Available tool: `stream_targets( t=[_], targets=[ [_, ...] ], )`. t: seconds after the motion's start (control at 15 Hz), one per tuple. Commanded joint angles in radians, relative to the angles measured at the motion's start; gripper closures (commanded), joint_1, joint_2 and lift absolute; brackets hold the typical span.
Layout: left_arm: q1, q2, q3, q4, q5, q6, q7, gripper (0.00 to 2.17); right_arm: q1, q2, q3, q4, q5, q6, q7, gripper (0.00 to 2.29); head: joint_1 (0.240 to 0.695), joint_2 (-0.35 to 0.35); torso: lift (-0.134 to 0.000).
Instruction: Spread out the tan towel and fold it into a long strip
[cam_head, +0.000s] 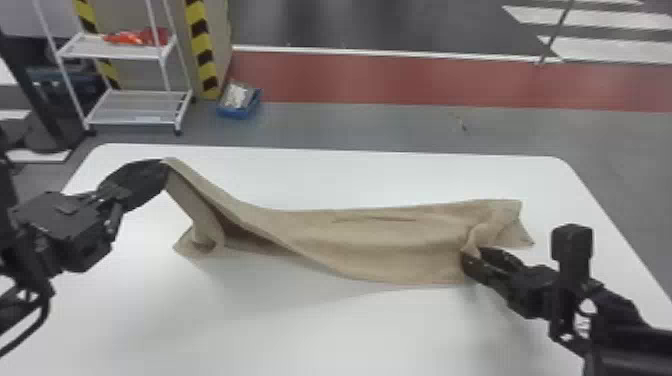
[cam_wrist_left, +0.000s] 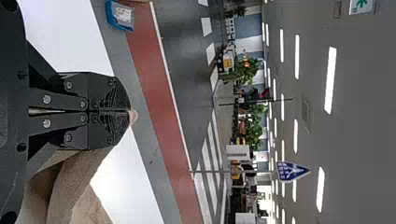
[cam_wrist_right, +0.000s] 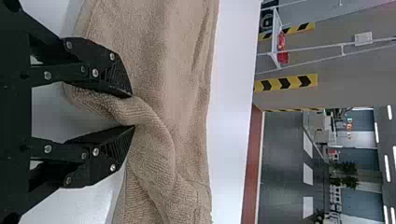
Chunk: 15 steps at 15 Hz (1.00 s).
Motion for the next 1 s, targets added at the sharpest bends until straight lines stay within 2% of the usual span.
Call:
stream_targets(
  t=[0.0,0.07,0.13,0.27,0.47,0.53,0.73,0.87,0.93],
  targets=[
    [0.000,-0.001,0.004,-0.010,0.005,0.000,0.000,1.71,0.020,0.002,0.003,-0.059,-0.041,0.034,0.020,1.78,0.695,-0.070,-0.124],
    [0.003,0.001,0.007,-0.015,0.005,0.000,0.000,1.71,0.043,0.002,-0.007,-0.119,-0.080,0.031,0.045,1.78,0.695,-0.066,-0.124],
    [0.003,0.001,0.010,-0.020,0.005,-0.003,0.000,1.71,0.066,0.001,-0.020,-0.165,-0.149,0.037,0.065,1.78,0.695,-0.061,-0.124],
    [0.005,0.002,0.018,-0.039,0.010,0.000,0.000,1.71,0.099,0.002,-0.053,-0.303,-0.229,0.123,0.083,1.78,0.695,-0.047,-0.124],
    [0.013,0.001,0.051,-0.102,0.053,0.028,0.000,1.71,0.150,0.007,-0.122,-0.518,-0.321,0.276,0.082,1.77,0.695,-0.045,-0.124],
    [0.014,-0.004,0.061,-0.128,0.068,0.049,-0.002,1.71,0.167,0.005,-0.169,-0.571,-0.365,0.334,0.082,1.77,0.695,-0.053,-0.124],
    [0.033,-0.006,0.111,-0.158,0.097,0.071,-0.018,1.71,0.217,0.005,-0.310,-0.668,-0.548,0.472,0.102,1.77,0.695,-0.076,-0.124],
    [0.034,-0.002,0.127,-0.161,0.103,0.086,-0.023,1.71,0.250,0.005,-0.369,-0.686,-0.641,0.534,0.102,1.77,0.695,-0.088,-0.124],
    [0.031,-0.002,0.133,-0.161,0.103,0.086,-0.020,1.71,0.221,0.004,-0.389,-0.679,-0.661,0.568,0.083,1.77,0.695,-0.090,-0.124]
  ],
)
